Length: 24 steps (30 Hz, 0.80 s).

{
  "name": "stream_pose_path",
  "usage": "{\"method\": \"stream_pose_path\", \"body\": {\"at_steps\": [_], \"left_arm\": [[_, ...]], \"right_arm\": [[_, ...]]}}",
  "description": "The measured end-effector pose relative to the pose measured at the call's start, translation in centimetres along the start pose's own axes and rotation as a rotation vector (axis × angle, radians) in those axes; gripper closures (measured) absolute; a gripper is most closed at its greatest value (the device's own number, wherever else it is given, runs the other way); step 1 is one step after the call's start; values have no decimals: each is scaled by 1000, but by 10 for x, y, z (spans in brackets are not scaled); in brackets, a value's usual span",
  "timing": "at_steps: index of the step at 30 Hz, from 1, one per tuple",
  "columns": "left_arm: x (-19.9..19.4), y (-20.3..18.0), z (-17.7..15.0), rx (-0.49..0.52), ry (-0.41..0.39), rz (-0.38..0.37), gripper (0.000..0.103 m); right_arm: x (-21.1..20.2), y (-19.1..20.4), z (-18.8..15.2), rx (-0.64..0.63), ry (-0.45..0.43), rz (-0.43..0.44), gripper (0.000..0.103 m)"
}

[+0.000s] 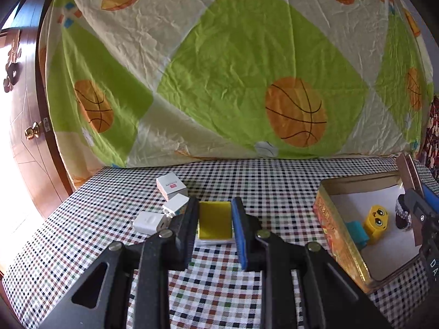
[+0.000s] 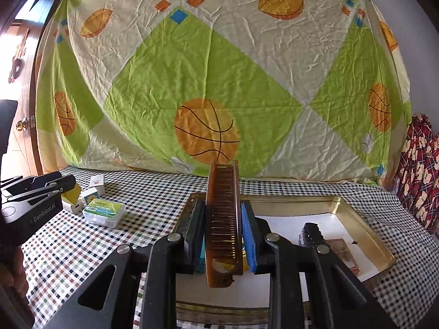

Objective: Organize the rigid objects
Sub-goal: 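Carry the yellow cube and brown comb over the gold tin tray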

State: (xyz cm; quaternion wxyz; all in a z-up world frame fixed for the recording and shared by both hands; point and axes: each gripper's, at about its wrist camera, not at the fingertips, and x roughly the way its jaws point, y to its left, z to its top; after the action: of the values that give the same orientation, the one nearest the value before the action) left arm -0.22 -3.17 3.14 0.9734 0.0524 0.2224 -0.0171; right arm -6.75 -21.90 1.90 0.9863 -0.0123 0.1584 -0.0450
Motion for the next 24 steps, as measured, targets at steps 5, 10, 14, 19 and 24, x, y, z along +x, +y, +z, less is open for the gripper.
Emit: {"method": "stream_pose_path", "body": {"at_steps": [5,10,14,19,24], "left_arm": [[-1,-17,4,16,-8,-25,80],[0,-35,6,38,-14,-42,80],[0,-49,8,45,-13,-60,80],[0,-66,9,62,-16,-86,80],[1,-83,11,68,-13,-113,80]], "right_arm": [[-1,-18,0,7,-7,-34,75],[2,-35,0,14,-3,-58,75],[2,-47,-1,30,-2,-65,75],[2,-57,0,30,-10,-76,75],[4,-70,1,32,-14,-102,75]]}}
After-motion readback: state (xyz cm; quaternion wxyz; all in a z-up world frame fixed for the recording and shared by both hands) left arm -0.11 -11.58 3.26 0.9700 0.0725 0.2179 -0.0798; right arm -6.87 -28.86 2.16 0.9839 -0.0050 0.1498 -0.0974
